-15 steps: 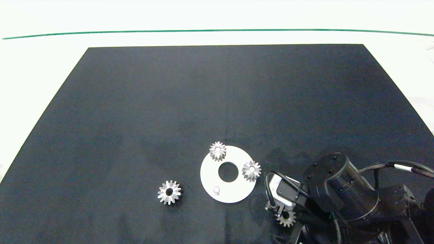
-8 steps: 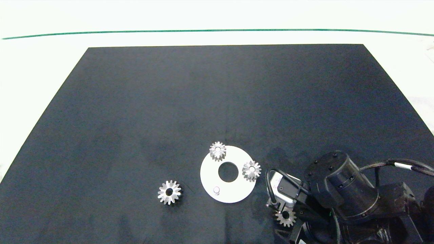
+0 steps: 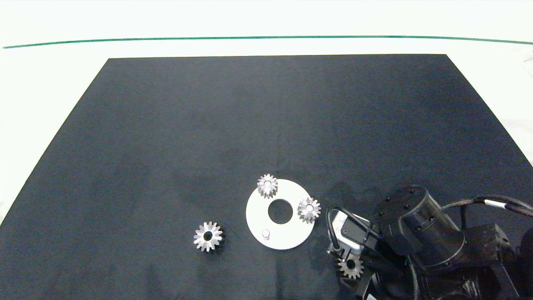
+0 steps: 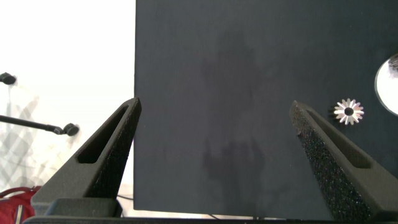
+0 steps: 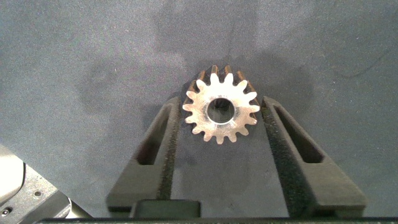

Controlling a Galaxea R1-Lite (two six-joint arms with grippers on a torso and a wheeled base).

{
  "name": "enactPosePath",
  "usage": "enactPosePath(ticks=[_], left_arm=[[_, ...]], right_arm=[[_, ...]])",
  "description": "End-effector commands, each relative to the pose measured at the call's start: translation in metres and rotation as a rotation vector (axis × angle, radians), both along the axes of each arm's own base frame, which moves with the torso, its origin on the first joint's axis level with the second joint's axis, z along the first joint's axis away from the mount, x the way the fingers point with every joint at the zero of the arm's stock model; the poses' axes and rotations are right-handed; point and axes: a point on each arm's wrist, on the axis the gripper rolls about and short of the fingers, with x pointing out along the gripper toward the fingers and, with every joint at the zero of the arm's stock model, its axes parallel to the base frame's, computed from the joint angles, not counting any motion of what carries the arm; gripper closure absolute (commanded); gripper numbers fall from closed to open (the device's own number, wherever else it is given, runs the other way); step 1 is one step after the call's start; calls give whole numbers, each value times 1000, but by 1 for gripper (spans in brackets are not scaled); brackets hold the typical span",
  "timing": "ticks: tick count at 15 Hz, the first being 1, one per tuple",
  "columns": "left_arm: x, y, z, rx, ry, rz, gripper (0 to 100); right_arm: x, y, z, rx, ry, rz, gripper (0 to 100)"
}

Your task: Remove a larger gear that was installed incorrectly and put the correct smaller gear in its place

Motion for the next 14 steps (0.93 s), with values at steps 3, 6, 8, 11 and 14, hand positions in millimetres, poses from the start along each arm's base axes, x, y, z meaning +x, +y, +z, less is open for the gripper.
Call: enactPosePath(ticks=[3,6,8,11,14], left_arm=[[-2,0,-1,3,0,1,0],[-4,1,-1,4,-4,1,0],[-4,1,-1,4,-4,1,0],[-3,1,-1,4,-2,1,0],[-3,1,-2,5,1,1,0]], right_arm=[[0,0,-2,-6,6,1,59],[0,1,-4,-14,13,1,65],[-2,-1,0,-5,2,7,69],[-11,-3,13,29,-35,30,75],[-16,-1,27,67,-75,59,75]])
